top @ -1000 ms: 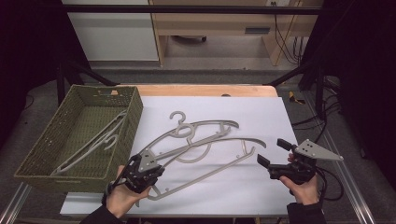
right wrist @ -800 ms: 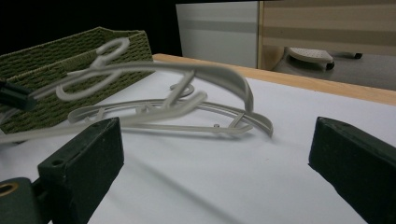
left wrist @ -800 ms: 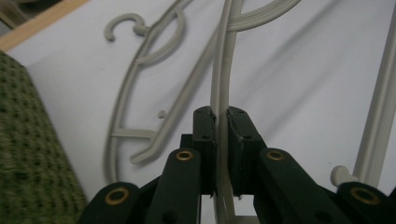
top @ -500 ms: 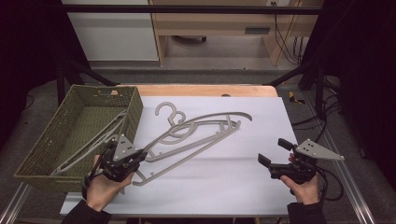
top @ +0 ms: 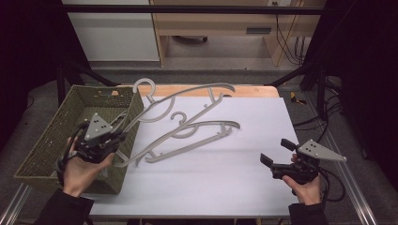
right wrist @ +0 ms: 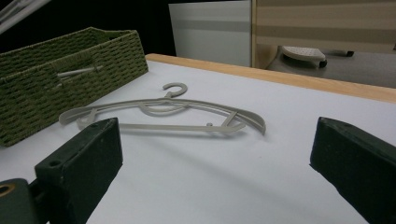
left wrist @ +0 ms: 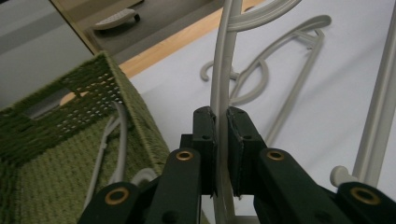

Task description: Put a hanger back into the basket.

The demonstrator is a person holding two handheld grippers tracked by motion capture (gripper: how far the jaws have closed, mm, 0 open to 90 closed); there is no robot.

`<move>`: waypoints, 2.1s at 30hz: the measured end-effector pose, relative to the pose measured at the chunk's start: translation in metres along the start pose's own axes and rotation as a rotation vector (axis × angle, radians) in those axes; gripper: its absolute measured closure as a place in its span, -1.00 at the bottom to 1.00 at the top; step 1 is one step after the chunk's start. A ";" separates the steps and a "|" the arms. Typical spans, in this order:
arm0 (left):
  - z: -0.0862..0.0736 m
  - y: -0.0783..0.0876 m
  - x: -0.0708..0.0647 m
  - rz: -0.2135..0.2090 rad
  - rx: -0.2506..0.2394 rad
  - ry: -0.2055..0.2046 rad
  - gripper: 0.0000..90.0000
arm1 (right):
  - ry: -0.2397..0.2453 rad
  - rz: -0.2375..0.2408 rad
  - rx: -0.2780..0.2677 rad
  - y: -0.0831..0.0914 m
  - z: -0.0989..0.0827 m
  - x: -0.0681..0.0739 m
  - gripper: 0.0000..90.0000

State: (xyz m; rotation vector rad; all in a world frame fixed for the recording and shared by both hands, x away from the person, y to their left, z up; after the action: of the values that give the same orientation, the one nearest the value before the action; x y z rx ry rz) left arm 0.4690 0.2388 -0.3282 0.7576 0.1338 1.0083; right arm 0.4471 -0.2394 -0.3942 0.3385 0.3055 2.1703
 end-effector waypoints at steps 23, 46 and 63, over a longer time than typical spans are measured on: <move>-0.049 -0.001 0.117 0.213 0.069 0.132 0.83 | 0.000 -0.001 0.018 -0.007 -0.004 -0.001 -0.94; -0.120 -0.001 0.174 0.343 0.190 0.171 0.83 | -0.002 -0.006 0.028 -0.009 -0.005 -0.001 -0.94; -0.150 0.002 0.187 0.375 0.262 0.165 0.83 | -0.001 -0.007 0.031 -0.009 -0.006 -0.001 -0.94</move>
State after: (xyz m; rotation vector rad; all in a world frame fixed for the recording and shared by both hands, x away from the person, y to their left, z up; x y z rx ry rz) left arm 0.5053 0.4659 -0.3946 0.9588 0.2774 1.4291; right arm 0.4529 -0.2355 -0.4028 0.3554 0.3390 2.1606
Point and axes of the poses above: each handheld gripper's, and its own axes: y roughly backward along the jaws, z roughly out of its top, x roughly to its left, the point moved 6 cm from there along -y, roughly forward along the jaws, and after that the axes turned 3 degrees about x, right-handed, at the moved point
